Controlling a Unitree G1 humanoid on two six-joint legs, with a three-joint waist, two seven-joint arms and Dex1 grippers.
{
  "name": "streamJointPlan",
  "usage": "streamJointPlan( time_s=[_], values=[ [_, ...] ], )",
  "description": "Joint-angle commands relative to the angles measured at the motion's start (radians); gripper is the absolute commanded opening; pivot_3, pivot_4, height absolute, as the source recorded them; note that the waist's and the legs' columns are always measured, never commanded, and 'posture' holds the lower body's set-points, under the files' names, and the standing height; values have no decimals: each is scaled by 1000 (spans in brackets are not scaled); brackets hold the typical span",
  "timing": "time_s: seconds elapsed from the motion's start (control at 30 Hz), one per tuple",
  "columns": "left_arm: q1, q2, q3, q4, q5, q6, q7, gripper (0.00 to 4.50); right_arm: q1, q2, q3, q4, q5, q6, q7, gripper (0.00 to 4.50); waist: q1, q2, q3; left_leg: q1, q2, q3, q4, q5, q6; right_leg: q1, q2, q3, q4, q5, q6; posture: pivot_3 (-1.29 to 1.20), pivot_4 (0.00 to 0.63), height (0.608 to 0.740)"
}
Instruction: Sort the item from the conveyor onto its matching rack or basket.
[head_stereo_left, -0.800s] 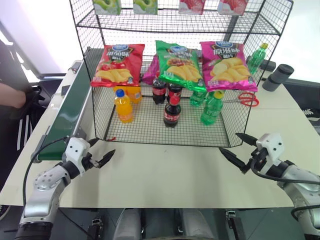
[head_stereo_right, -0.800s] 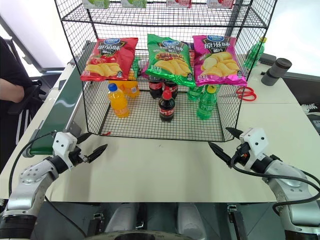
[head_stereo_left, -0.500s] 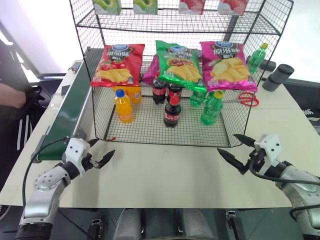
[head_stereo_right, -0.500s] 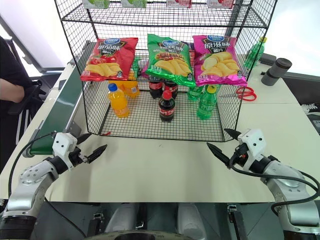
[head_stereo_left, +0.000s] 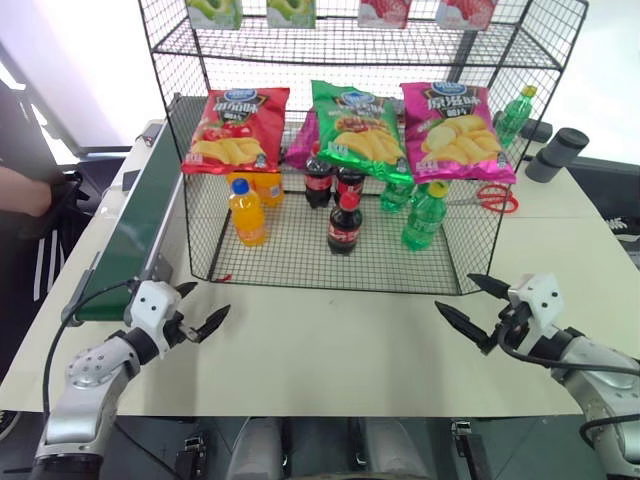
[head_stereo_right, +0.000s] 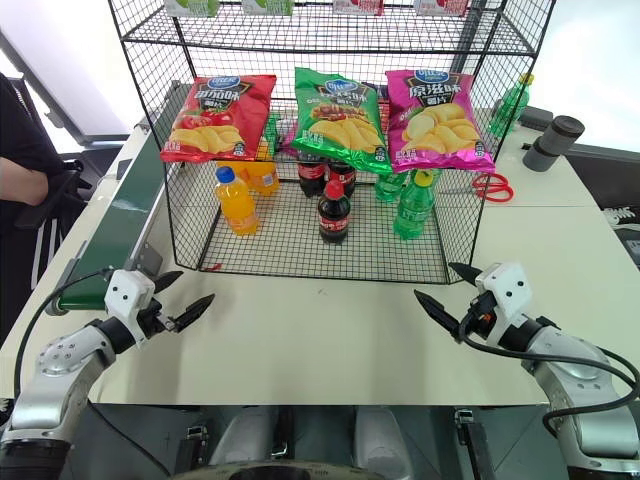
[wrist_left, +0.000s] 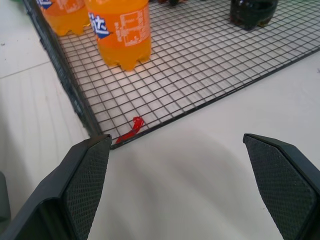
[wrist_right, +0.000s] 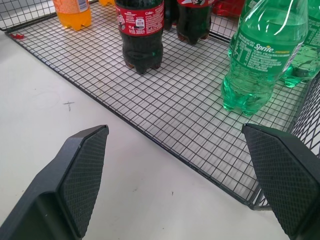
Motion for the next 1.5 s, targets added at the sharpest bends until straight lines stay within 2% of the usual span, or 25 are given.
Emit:
streamJointPlan(
  time_s=[0.03,1.5],
  values=[
    [10,15,39,-38,-13,-1,0,4500,3,0,-7,-39,4,-11,-2,4450,-1,0,0,0,0,0,0,0,0,0,0,0,0,0,0,0,150,740],
    [-89,-25,26,7,13,-27,19,4500,-107,40,65,45,-50,-67,-27,4450,0,0,0,0,0,0,-1,0,0,-1,0,0,-1,0,-1,0,150,740]
  ],
)
